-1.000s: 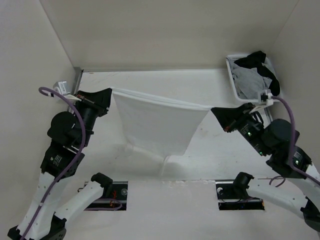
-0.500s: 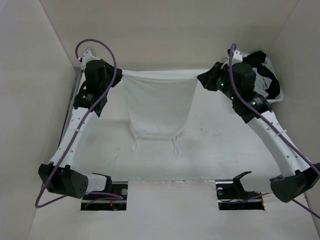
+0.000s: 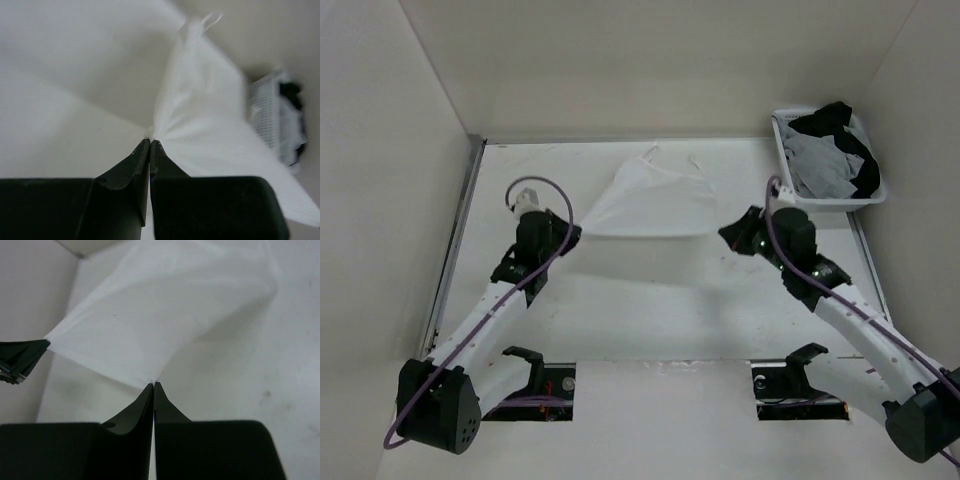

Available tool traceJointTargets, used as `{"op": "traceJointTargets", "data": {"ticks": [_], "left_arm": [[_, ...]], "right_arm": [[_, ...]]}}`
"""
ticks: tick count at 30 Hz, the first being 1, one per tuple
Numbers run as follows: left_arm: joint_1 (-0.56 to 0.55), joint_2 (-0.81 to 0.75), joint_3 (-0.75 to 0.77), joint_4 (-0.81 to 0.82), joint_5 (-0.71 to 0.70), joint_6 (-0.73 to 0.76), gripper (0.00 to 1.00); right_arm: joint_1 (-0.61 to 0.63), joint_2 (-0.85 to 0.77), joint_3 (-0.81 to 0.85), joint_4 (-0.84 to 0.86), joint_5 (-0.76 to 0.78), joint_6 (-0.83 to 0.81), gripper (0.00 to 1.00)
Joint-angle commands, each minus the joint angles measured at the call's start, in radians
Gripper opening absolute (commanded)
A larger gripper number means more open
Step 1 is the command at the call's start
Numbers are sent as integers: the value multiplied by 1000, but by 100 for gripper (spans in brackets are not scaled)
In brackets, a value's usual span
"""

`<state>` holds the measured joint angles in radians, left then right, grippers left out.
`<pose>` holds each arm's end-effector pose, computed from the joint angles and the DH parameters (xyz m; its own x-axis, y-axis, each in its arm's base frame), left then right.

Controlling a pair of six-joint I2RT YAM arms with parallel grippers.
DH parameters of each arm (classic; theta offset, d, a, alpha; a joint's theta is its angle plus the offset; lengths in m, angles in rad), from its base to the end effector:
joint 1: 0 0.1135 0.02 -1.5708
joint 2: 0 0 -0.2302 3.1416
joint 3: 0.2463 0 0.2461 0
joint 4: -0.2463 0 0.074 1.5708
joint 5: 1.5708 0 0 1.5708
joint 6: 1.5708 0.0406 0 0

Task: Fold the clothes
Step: Flatten the tank top out, then fold the tank top

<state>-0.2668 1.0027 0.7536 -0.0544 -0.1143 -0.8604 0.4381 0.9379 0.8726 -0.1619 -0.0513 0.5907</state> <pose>0.2437 -0.0618 0.2727 -0.3070 -0.6969 -0.6482 -0.1162 0.7034 -0.7012 0.2142 0.1026 0.3176 -0.4306 0.4125 -0.8028 -0.2758 0.7867 0.5522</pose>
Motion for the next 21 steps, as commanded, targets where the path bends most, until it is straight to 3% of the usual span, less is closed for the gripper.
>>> {"op": "traceJointTargets", "data": {"ticks": [1,7,11,14,17,21], "left_arm": [[-5,-45,-212,51,34,-35,0],[-45,-326,-416,-149,59,-80,0],[-113,-524,-412,-365,21,-153,0],[-133,-590,-366,-464,-39,-169,0],[-114,-520,-292,-426,-84,-143,0],[-53,-290,-192,-212,-100,-68,0]], "right_arm": [[44,-51,-218,64,22,78,4],[254,-195,-512,68,82,262,4],[472,-306,-584,-13,165,420,4],[582,-340,-555,-60,243,460,4],[526,-280,-448,-56,237,364,5],[266,-67,-278,71,64,169,5]]}}
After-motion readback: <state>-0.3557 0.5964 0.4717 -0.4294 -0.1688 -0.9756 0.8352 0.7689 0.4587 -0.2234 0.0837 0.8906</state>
